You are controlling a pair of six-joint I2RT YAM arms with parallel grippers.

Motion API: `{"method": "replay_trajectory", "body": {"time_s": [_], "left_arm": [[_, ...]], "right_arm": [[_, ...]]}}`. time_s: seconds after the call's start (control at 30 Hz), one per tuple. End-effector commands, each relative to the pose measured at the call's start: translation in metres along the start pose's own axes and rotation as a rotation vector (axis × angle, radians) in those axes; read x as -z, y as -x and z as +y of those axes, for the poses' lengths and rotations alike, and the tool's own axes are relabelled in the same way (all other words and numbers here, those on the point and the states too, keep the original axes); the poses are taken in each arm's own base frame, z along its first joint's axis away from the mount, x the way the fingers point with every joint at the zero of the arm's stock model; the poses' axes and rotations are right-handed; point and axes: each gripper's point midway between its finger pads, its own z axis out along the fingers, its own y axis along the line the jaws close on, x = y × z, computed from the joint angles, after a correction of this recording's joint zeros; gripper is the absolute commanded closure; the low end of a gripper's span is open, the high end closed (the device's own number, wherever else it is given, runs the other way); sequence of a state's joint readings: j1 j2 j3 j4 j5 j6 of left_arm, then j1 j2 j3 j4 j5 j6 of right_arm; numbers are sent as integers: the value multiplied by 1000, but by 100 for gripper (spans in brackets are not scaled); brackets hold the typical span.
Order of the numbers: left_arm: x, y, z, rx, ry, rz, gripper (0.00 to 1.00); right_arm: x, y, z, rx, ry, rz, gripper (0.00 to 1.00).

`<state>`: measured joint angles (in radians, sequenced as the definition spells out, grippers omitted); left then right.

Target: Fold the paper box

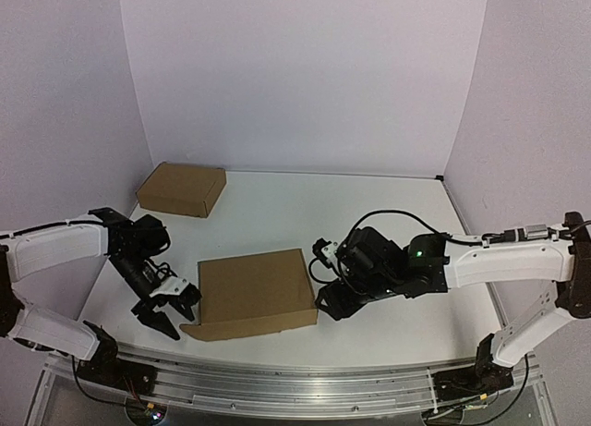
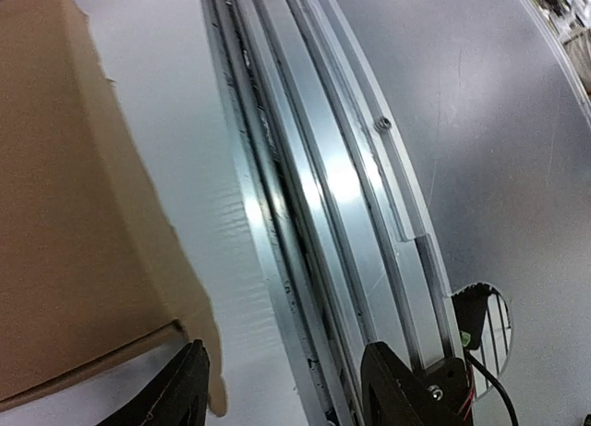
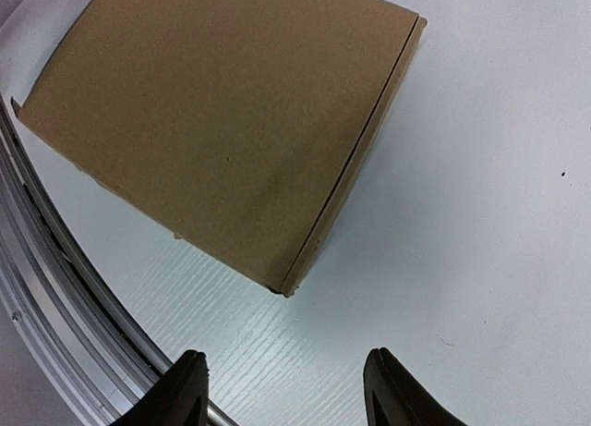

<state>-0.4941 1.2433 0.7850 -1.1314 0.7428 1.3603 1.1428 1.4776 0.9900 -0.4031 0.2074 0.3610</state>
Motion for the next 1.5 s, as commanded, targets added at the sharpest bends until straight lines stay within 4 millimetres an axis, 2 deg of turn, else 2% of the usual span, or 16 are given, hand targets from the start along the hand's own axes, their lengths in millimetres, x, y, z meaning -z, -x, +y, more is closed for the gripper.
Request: {"method": "replay_trajectory", "body": {"time_s": [0.0, 0.17, 0.23, 0.37, 0.5, 0.63, 0.73, 0.8, 0.87, 0.93, 1.03, 1.1, 1.2, 1.3, 1.4, 1.47], "left_arm": [[-11, -5, 14, -151, 107, 45, 40], [5, 18, 33, -225, 188, 12, 39], [14, 25, 42, -286, 243, 16, 36], [31, 17, 72, -416, 402, 80, 29], [42, 1, 106, -580, 556, 157, 16], [31, -1, 124, -840, 650, 178, 2], [9, -17, 134, -962, 577, 215, 1], [-8, -26, 138, -963, 499, 222, 1], [-25, -28, 136, -946, 425, 211, 3], [-42, -14, 126, -913, 369, 168, 8], [-68, 19, 105, -797, 294, 93, 14], [-87, 39, 88, -723, 245, 60, 15], [-102, 69, 76, -603, 233, 19, 14], [-90, 97, 82, -487, 270, -38, 10], [-74, 109, 77, -495, 267, -42, 8], [-67, 106, 70, -526, 261, -34, 7]], "right_arm": [[5, 22, 10, 8, 46, -56, 34], [-8, 10, -15, -244, 100, 35, 23], [-17, 6, -12, -272, 110, 71, 20], [-34, 10, 0, -326, 156, 132, 18], [-49, 10, -9, -402, 139, 159, 17], [-68, 16, -16, -452, 140, 176, 17], [-90, 21, -27, -473, 145, 205, 19], [-106, 28, -38, -496, 152, 224, 21], [-122, 41, -48, -504, 150, 218, 23], [-137, 64, -57, -509, 151, 187, 24], [-161, 127, -66, -510, 189, 93, 24], [-167, 163, -75, -523, 203, 35, 24], [-152, 211, -92, -521, 209, -72, 21], [-112, 238, -122, -480, 148, -163, 15], [-57, 240, -156, -466, 36, -213, 14], [-30, 223, -170, -476, -37, -203, 14]]}}
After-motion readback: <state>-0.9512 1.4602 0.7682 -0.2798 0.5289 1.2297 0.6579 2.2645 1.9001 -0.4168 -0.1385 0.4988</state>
